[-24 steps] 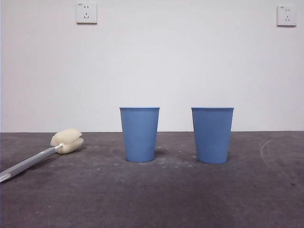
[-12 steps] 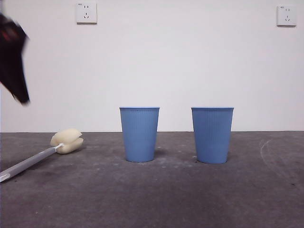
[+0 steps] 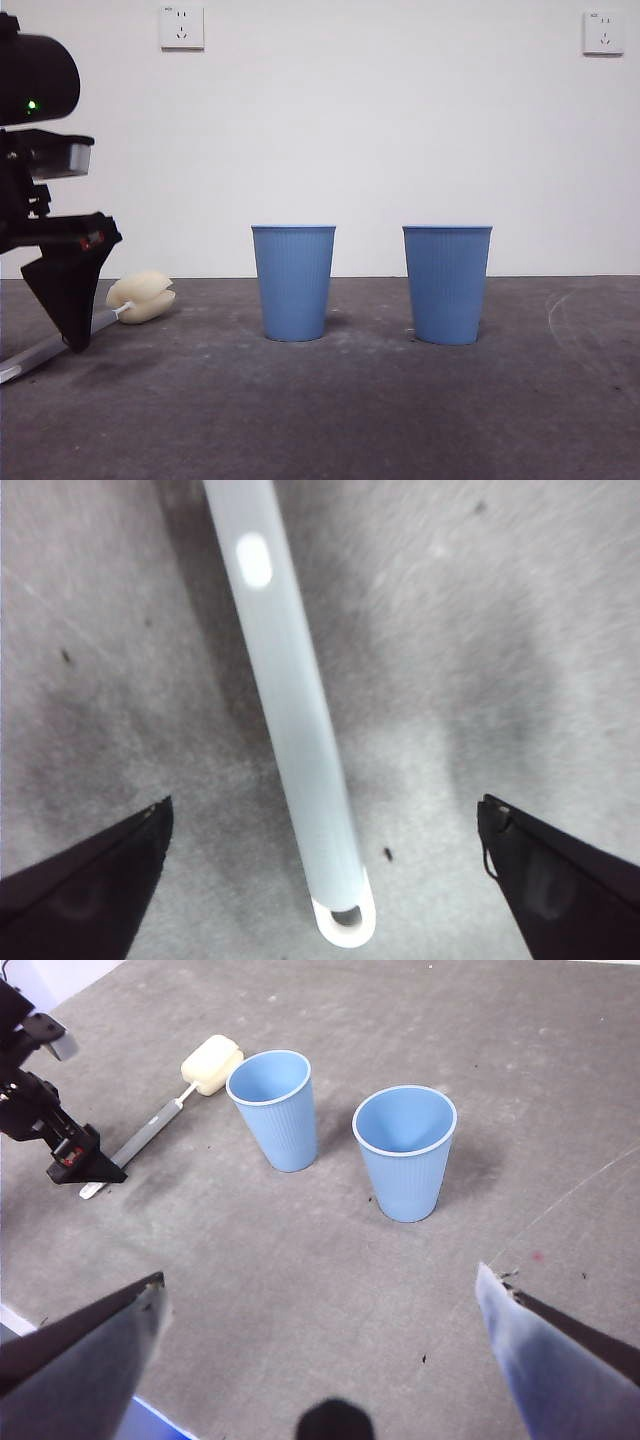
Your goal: Pick up the cup brush,pick up the cup,insert the brush into the cup,clean the cup,put the cup brush back,put the cup back to the fixed position on the table
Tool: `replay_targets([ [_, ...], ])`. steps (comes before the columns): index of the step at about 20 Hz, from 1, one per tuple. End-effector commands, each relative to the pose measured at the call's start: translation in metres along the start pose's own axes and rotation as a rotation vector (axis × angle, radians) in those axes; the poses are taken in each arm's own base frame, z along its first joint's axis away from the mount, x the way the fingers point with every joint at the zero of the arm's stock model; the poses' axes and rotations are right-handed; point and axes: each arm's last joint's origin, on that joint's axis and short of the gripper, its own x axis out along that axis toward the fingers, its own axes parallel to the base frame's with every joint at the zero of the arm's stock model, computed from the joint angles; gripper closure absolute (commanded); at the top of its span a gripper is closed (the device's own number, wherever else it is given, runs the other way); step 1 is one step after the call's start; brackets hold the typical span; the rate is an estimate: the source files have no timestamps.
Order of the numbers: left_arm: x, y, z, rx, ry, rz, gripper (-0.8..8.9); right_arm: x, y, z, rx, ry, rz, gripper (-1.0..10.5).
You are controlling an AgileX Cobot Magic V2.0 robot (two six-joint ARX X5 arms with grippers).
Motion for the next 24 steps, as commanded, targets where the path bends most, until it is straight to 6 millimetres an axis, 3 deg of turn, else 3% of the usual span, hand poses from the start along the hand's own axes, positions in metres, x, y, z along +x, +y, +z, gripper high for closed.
replay_targets([
  [1, 0.0036, -0.0011, -0.0003, -0.027, 0.013, -0.002, 2.71, 0.0005, -0.0004, 0.0013, 0.006, -0.001, 0.003, 3.5],
  [4, 0.0036, -0.0026, -0.0005, -0.023, 0.014, -0.004, 4.11, 0.0015, -0.0011, 0.0017, 0.008, 0.002, 0.003, 3.5],
  [18, 0.012, -0.0026, -0.0031, -0.068, 0.063, 0.002, 4.17, 0.0015, -0.001, 0.0016, 0.009, 0.003, 0.004, 3.5],
  [22, 0.0119, -0.0027, -0.0041, -0.067, 0.073, -0.001, 6.77, 0.0015, -0.001, 0.0016, 0.009, 0.003, 0.004, 3.5],
  [24, 0.0119, -0.0029, -0.004, -0.068, 0.074, -0.005, 7.3, 0.0015, -0.001, 0.0016, 0.009, 0.003, 0.004, 3.5],
])
